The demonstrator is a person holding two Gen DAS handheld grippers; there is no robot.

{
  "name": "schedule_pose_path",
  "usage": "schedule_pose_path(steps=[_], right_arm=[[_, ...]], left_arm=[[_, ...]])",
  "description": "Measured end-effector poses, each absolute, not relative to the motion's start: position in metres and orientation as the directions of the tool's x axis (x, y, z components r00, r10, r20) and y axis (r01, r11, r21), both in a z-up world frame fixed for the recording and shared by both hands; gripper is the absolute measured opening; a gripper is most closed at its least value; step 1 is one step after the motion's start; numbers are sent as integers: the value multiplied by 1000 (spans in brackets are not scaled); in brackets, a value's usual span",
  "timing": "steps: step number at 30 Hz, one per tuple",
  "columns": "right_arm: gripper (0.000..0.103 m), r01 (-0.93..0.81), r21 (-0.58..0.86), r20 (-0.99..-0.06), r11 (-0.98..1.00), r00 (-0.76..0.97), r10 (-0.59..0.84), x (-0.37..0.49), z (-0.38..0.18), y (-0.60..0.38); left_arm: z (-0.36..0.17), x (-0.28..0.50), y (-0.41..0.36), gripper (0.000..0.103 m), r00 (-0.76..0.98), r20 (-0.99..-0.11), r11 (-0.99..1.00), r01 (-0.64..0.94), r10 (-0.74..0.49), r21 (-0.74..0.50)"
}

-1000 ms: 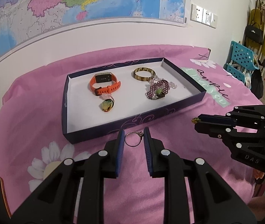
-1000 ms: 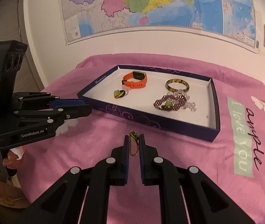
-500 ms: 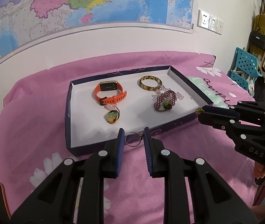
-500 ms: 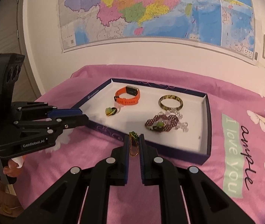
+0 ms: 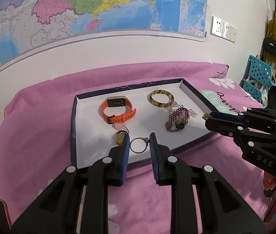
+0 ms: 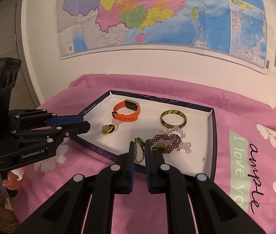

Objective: Organize jewelry
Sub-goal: 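Carry the silver ring with the left gripper into the tray while the right carries the gold ring there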

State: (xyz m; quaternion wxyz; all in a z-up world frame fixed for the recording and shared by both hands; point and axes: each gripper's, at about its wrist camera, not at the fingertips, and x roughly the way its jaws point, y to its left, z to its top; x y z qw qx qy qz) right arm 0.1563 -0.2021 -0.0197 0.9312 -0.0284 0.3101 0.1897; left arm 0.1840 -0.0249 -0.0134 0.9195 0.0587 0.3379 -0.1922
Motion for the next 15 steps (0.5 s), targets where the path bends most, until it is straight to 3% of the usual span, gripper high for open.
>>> schedule_pose_path(steps=[15], right_arm=[[8,-357,66,-598,932,733,323,171,-22,-203]], left_arm=[[-15,198,-26,21,699,-652,930,366,-295,-29]])
